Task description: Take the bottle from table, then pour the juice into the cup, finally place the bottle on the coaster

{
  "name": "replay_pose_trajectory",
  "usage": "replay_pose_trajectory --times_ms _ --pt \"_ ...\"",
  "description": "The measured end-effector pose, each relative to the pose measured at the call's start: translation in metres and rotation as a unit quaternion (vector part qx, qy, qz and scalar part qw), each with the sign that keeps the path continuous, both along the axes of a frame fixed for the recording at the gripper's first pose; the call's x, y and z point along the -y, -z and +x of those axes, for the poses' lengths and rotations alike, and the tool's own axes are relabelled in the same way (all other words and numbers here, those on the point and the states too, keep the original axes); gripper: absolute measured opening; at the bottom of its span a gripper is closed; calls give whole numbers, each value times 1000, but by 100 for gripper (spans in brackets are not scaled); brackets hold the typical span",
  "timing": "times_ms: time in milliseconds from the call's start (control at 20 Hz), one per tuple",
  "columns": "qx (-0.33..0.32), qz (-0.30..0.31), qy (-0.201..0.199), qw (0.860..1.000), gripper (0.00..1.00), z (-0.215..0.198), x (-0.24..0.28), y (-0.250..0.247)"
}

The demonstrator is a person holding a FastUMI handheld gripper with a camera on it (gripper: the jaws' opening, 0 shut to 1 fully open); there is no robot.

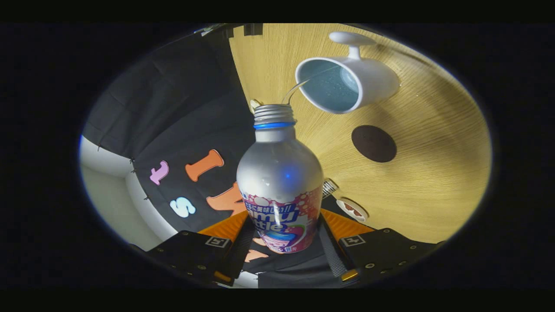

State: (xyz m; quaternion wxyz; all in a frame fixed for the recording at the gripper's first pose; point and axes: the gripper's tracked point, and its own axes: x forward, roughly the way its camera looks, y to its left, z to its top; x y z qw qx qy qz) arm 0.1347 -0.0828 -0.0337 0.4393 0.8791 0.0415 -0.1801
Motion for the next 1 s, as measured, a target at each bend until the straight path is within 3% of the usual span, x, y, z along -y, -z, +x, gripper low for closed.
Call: replay_pose_trajectory --times_ms 1000 --pt "17 38 38 998 77 3 10 -9"
